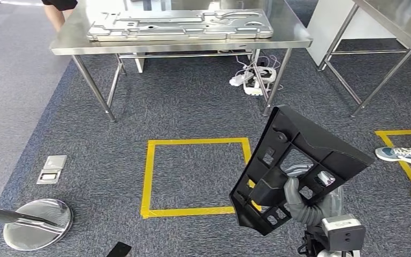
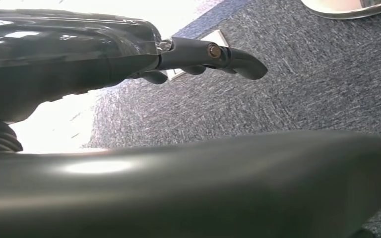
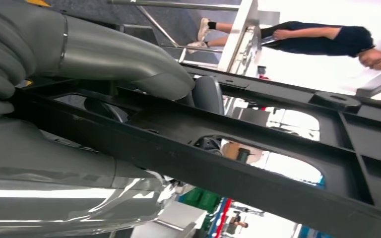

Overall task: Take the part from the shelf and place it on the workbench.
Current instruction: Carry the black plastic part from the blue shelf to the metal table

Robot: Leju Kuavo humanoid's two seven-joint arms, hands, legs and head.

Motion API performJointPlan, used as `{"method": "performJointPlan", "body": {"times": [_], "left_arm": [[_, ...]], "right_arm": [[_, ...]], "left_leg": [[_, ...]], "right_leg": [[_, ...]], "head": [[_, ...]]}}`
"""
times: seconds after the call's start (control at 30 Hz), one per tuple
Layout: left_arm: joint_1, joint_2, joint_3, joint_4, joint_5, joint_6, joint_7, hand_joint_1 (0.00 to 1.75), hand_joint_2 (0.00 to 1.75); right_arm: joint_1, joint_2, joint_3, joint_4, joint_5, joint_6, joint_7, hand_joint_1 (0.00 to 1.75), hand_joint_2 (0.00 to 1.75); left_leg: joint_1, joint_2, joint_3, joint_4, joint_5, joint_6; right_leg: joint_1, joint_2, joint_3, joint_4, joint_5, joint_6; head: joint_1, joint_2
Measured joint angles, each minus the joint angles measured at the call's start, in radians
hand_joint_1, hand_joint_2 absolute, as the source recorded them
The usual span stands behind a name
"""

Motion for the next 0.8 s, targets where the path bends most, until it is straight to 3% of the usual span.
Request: {"method": "performJointPlan", "body": {"times": [0.07, 0.1, 0.17, 0.2, 0.23, 0.27, 0.33, 0.4, 0.57, 0.63, 0.7, 0.73, 0.77, 0.8], "left_arm": [[-0.001, -0.001, 0.0, 0.0, -0.001, -0.001, -0.001, 0.0, 1.75], [-0.002, -0.001, 0.0, 0.0, -0.001, -0.002, -0.001, 0.0, 1.75], [-0.002, -0.001, 0.0, 0.0, -0.001, -0.005, -0.001, 0.0, 1.75], [-0.002, -0.001, 0.0, 0.0, -0.001, -0.006, -0.001, 0.0, 1.75], [-0.001, -0.001, 0.0, 0.0, -0.001, -0.006, 0.0, 0.0, 1.75], [0.0, -0.001, 0.0, 0.0, -0.001, -0.006, 0.0, 0.0, 1.75], [0.001, -0.002, 0.0, 0.0, -0.001, -0.006, 0.0, 0.0, 1.75], [0.0, -0.001, 0.0, 0.0, 0.0, -0.006, 0.0, 0.0, 1.75], [-0.003, -0.001, 0.0, 0.0, 0.0, -0.006, -0.001, 0.0, 1.75], [-0.004, -0.001, 0.0, 0.0, 0.001, -0.006, -0.001, 0.0, 1.75], [-0.002, -0.001, 0.0, 0.0, 0.001, -0.006, -0.001, 0.0, 1.75], [0.0, -0.001, 0.0, 0.0, 0.001, -0.006, -0.001, 0.0, 1.75], [0.001, -0.001, 0.0, 0.0, 0.001, -0.006, -0.001, 0.0, 1.75], [0.002, -0.001, 0.0, 0.0, 0.001, -0.006, -0.001, 0.0, 1.75]], "right_arm": [[0.0, 0.0, 0.0, -0.002, 0.0, 0.0, 0.0, 1.75, 1.75], [0.0, 0.0, 0.0, -0.003, 0.0, 0.0, -0.001, 1.75, 1.75], [0.0, -0.001, 0.001, -0.003, 0.0, 0.0, -0.002, 1.75, 1.75], [0.001, -0.001, 0.001, -0.003, 0.0, 0.0, -0.001, 1.75, 1.75], [0.002, -0.002, 0.001, -0.003, 0.0, 0.0, -0.001, 1.75, 1.75], [0.003, -0.002, 0.001, -0.002, 0.0, 0.0, -0.001, 1.75, 1.75], [0.003, -0.003, 0.001, -0.002, 0.0, 0.0, -0.001, 1.75, 1.75], [0.003, -0.003, 0.001, 0.0, 0.0, 0.0, -0.001, 1.75, 1.75], [0.003, -0.003, -0.001, 0.001, 0.001, 0.0, -0.001, 1.75, 1.75], [0.003, -0.003, -0.001, 0.001, 0.002, 0.0, -0.001, 1.75, 1.75], [0.003, -0.003, -0.001, 0.001, 0.001, 0.0, -0.001, 1.75, 1.75], [0.003, -0.003, -0.001, 0.001, 0.001, 0.0, -0.001, 1.75, 1.75], [0.003, -0.003, -0.002, 0.001, 0.001, 0.0, -0.001, 1.75, 1.75], [0.003, -0.003, -0.002, 0.001, 0.002, 0.0, -0.001, 1.75, 1.75]], "left_leg": [[0.006, 0.002, 0.014, -0.021, 0.008, 0.009], [0.009, 0.004, 0.021, -0.03, 0.012, 0.013], [0.01, 0.005, 0.026, -0.033, 0.012, 0.015], [0.011, 0.005, 0.027, -0.033, 0.01, 0.015], [0.011, 0.005, 0.029, -0.033, 0.008, 0.013], [0.013, 0.004, 0.032, -0.032, 0.005, 0.01], [0.018, 0.002, 0.041, -0.027, -0.007, -0.002], [0.017, 0.0, 0.044, -0.016, -0.021, -0.018], [0.017, 0.001, 0.038, 0.008, -0.044, -0.034], [0.019, 0.003, -0.007, 0.1, -0.09, -0.044], [0.021, 0.003, -0.081, 0.231, -0.135, -0.048], [0.021, 0.004, -0.106, 0.268, -0.136, -0.048], [0.021, 0.004, -0.115, 0.267, -0.116, -0.045], [0.02, 0.004, -0.104, 0.227, -0.078, -0.041]], "right_leg": [[0.002, 0.001, -0.004, 0.019, -0.015, 0.005], [0.003, 0.001, -0.018, 0.055, -0.036, 0.006], [0.003, 0.002, -0.078, 0.171, -0.091, 0.008], [0.002, 0.002, -0.109, 0.225, -0.107, 0.011], [0.001, 0.001, -0.128, 0.253, -0.105, 0.013], [0.0, 0.001, -0.129, 0.243, -0.083, 0.016], [-0.004, 0.001, -0.083, 0.129, -0.006, 0.023], [-0.004, 0.003, -0.04, 0.03, 0.03, 0.02], [-0.003, 0.003, -0.03, 0.016, 0.015, -0.014], [-0.004, -0.002, -0.026, 0.015, 0.011, -0.024], [-0.004, -0.005, -0.022, 0.016, 0.006, -0.029], [-0.004, -0.005, -0.019, 0.016, 0.003, -0.03], [-0.004, -0.005, -0.014, 0.016, 0.0, -0.029], [-0.003, -0.004, -0.007, 0.016, -0.005, -0.029]], "head": [[0.0, 0.0], [0.0, 0.0], [0.001, 0.0], [0.001, 0.0], [0.001, 0.0], [0.001, 0.0], [0.001, 0.0], [0.001, 0.0], [0.0, 0.0], [0.0, 0.0], [0.0, 0.0], [0.0, 0.0], [0.0, 0.0], [0.0, 0.0]]}}
